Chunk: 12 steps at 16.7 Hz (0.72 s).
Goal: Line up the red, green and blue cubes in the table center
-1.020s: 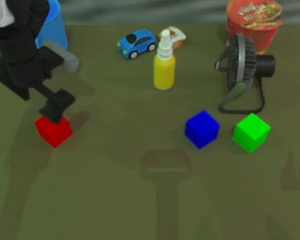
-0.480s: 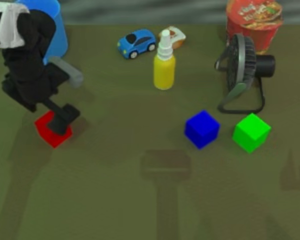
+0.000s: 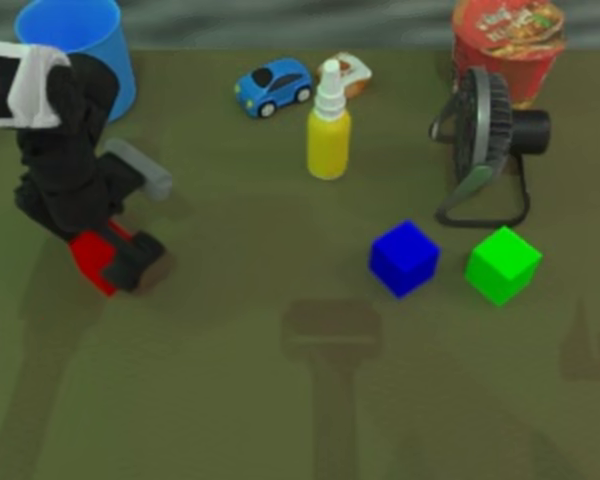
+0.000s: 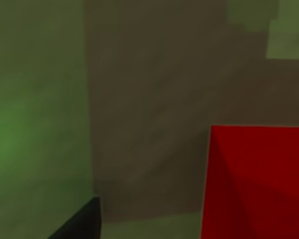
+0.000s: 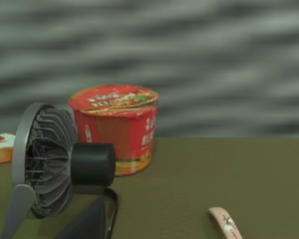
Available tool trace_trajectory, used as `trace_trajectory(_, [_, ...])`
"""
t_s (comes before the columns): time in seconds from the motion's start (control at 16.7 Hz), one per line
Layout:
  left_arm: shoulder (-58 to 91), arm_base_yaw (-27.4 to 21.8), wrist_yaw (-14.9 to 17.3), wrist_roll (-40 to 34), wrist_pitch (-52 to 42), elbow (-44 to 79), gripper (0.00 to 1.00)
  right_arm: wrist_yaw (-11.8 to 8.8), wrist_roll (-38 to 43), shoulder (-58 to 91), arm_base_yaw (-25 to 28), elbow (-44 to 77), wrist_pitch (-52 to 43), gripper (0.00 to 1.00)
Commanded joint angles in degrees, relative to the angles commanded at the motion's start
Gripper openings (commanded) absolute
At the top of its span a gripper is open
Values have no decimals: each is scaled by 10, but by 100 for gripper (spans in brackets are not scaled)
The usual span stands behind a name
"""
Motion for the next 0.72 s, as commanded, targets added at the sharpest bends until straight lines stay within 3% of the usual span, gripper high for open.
trace_trajectory(0.72, [0, 0, 0, 0, 0, 0, 10, 0, 0, 0, 0, 0, 0, 100])
